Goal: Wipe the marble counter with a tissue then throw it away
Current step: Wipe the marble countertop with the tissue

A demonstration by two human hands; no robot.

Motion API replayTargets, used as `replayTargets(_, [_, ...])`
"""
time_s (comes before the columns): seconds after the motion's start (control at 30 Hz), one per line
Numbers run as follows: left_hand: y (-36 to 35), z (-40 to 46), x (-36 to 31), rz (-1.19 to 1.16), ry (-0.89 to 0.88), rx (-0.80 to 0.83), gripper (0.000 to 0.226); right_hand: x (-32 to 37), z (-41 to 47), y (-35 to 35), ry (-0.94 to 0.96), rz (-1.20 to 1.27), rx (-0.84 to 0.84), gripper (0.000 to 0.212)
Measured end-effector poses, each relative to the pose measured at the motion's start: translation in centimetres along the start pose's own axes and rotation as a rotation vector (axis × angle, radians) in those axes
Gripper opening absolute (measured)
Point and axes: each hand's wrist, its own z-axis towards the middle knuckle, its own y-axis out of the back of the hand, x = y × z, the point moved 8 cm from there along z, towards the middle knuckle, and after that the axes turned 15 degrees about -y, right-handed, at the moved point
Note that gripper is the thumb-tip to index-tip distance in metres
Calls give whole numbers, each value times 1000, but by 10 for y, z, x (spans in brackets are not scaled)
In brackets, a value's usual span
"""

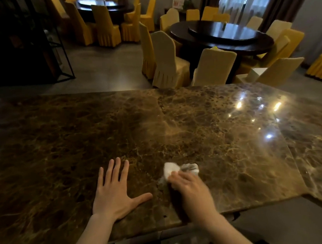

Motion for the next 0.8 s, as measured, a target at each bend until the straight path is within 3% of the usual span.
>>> replayTargets(0.13, [3, 0, -2, 4, -13, 20, 142, -67, 16, 29, -333, -54, -95, 50])
replayTargets(0.23, [0, -1, -3, -2, -20, 27, 142, -26, 9, 11, -252, -90, -61, 47])
replayTargets(0.37, [-1, 1, 1, -8, -20, 4, 143, 17, 5, 3, -32, 48, 7, 31])
replayTargets(0.43, [-2, 1, 1, -16, -23, -8, 143, -9, 19, 18, -168, 248, 24, 27])
replayTargets(0.53, [-1, 1, 2, -28, -16, -19, 143, -77, 37, 53, -515, 550, -135, 25])
replayTargets(0.67, [0, 1, 1, -38, -16, -29, 143, -150, 50, 67, -766, 445, -167, 12])
replayTargets(0.8, [0, 1, 2, -36, -13, -32, 143, -152, 45, 57, -689, 265, -185, 13])
